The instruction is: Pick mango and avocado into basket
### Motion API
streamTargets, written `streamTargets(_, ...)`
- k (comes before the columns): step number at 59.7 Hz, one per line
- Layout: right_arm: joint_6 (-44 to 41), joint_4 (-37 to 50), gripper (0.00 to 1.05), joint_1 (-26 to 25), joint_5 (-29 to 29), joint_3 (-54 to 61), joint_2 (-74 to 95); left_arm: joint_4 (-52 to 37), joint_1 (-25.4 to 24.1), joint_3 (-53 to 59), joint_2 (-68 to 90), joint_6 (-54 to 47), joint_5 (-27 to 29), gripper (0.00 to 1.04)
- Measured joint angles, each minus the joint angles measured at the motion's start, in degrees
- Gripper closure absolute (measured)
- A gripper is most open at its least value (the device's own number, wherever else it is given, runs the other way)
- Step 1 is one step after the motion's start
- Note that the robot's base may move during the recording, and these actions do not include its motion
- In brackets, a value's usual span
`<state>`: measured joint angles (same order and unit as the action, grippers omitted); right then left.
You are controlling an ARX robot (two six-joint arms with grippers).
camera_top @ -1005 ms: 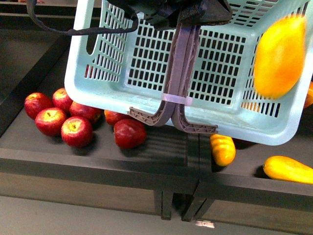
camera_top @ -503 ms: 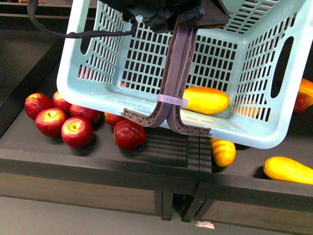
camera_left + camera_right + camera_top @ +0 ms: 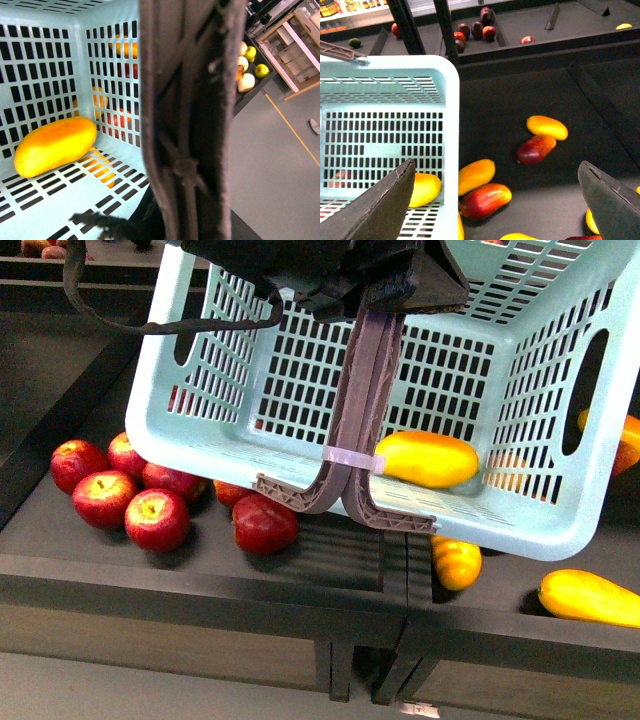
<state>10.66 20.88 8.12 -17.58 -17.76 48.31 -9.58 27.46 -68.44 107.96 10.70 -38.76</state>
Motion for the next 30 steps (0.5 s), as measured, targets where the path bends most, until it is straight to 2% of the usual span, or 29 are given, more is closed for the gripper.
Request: streamTargets(30,-0.22,0.00,0.09,0.09,-0.02,0.00,-0.04,0.00,-0.04,0.00,0.00,-0.02,-0.09,1.00)
